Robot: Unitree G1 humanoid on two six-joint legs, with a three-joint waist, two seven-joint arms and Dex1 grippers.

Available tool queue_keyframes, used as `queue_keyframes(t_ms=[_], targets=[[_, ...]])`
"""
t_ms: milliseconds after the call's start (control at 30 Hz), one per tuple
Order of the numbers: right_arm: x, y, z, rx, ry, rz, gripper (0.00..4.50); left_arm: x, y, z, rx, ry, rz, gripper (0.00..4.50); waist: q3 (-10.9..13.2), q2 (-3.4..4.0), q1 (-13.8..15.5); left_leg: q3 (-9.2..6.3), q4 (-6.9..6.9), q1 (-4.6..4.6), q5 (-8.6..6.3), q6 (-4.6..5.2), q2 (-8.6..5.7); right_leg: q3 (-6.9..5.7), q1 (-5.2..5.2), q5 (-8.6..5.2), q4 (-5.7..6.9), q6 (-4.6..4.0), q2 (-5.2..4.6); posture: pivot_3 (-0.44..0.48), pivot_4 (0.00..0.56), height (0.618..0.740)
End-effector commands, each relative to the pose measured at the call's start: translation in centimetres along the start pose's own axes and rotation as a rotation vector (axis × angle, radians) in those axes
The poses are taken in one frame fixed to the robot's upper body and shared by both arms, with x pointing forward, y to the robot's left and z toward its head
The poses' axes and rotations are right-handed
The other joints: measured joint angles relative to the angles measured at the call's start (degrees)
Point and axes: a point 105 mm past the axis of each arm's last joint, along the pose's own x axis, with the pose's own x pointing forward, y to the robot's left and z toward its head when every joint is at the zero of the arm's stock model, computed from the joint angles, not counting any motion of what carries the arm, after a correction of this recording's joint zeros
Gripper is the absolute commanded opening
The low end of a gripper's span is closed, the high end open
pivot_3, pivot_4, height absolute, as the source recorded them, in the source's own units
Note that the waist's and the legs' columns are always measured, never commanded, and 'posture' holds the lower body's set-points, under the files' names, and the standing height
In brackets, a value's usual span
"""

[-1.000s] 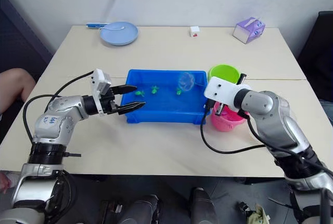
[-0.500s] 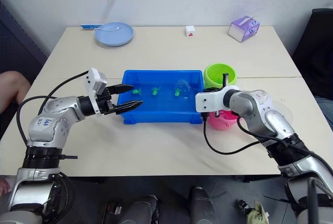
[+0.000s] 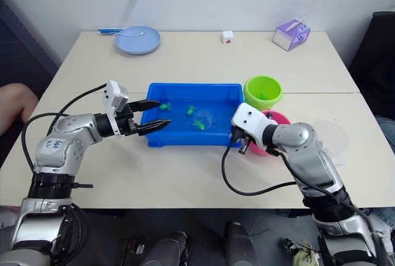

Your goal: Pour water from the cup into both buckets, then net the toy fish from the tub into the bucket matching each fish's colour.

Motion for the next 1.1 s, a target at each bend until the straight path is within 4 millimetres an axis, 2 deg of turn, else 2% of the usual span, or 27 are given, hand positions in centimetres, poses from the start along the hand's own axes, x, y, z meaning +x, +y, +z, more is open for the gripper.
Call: queue_keyframes(t_ms=[33,167,433,533,667,833,900,967,1000,1033,1100], targets=[[-1.3,-0.2,1.3,0.152,-0.078,-0.011,0.76,0.4,0.1,1.1,0.029,-0.032,-0.025,4.5,0.0,0.0,-0.01,0.0,0.0,0.0,0.0,0.0,0.0,0.0,0.0,0.0,0.0,0.0,0.0,0.0,0.15,0.74],[-3.2,-1.1,1.9,0.26,-0.118,-0.058,0.76,1.2,0.0,1.7,0.014,-0.056,-0.076,4.5,0.0,0.0,0.09,-0.01,0.0,0.0,0.0,0.0,-0.02,-0.01,-0.01,0.0,0.02,0.0,-0.01,0.0,0.15,0.74],[-8.0,-3.3,2.7,0.304,-0.151,-0.247,0.76,4.0,-1.8,2.7,0.019,-0.092,-0.213,4.5,0.0,0.0,0.44,0.0,-0.01,-0.02,0.0,0.0,-0.03,0.0,-0.01,0.0,0.03,0.0,-0.02,0.0,0.15,0.74],[-10.2,-4.8,2.5,0.273,-0.136,-0.389,0.76,5.3,-2.5,3.0,0.017,-0.111,-0.264,4.5,0.0,0.0,0.87,0.02,0.0,-0.02,0.0,0.0,-0.04,0.03,-0.01,0.0,0.03,0.0,-0.03,0.0,0.15,0.74],[-11.9,-6.1,2.1,0.158,-0.064,-0.522,0.76,6.5,-3.4,3.1,0.011,-0.125,-0.316,4.5,0.0,0.0,1.21,0.05,-0.02,-0.02,0.0,0.01,-0.04,0.05,-0.03,0.0,0.02,0.01,-0.03,0.0,0.15,0.74],[-12.1,-8.3,1.1,-0.229,0.113,-0.652,0.76,7.4,-4.2,3.2,0.003,-0.139,-0.35,4.5,0.0,-0.01,1.22,0.13,0.01,-0.01,0.0,0.01,-0.07,0.12,-0.03,0.01,-0.04,0.02,-0.04,0.0,0.15,0.74],[-11.7,-9.2,1.2,-0.502,0.199,-0.672,0.76,7.6,-4.4,3.2,0.001,-0.143,-0.352,4.5,0.0,0.0,1.07,0.17,0.0,0.02,0.0,0.02,-0.06,0.14,-0.05,0.01,-0.04,0.02,-0.02,0.0,0.15,0.74],[-10.7,-9.2,1.0,-0.875,0.305,-0.612,0.76,7.5,-4.4,3.2,0.001,-0.146,-0.351,4.5,-0.01,0.01,1.06,0.21,-0.01,0.02,0.0,0.01,-0.05,0.15,-0.08,0.01,-0.03,0.02,-0.01,0.0,0.15,0.74],[-10.2,-9.0,0.6,-1.003,0.341,-0.56,0.76,7.5,-4.3,3.2,0.0,-0.147,-0.346,4.5,0.0,0.02,1.03,0.26,-0.03,0.02,0.0,0.01,-0.06,0.14,-0.16,0.01,0.02,0.02,-0.01,0.0,0.15,0.74],[-9.8,-8.7,0.1,-1.105,0.368,-0.495,0.76,7.4,-4.2,3.3,0.0,-0.148,-0.342,4.5,0.0,0.02,1.03,0.42,-0.08,0.01,0.01,0.02,-0.1,0.05,-0.3,0.01,0.05,0.02,0.03,0.0,0.15,0.74],[-9.4,-8.6,-0.7,-1.151,0.372,-0.443,0.76,7.2,-4.1,3.2,0.0,-0.148,-0.33,4.5,0.0,0.02,1.03,0.48,-0.1,0.01,0.01,0.01,-0.07,-0.02,-0.32,0.01,0.04,0.02,0.04,0.0,0.15,0.74]])
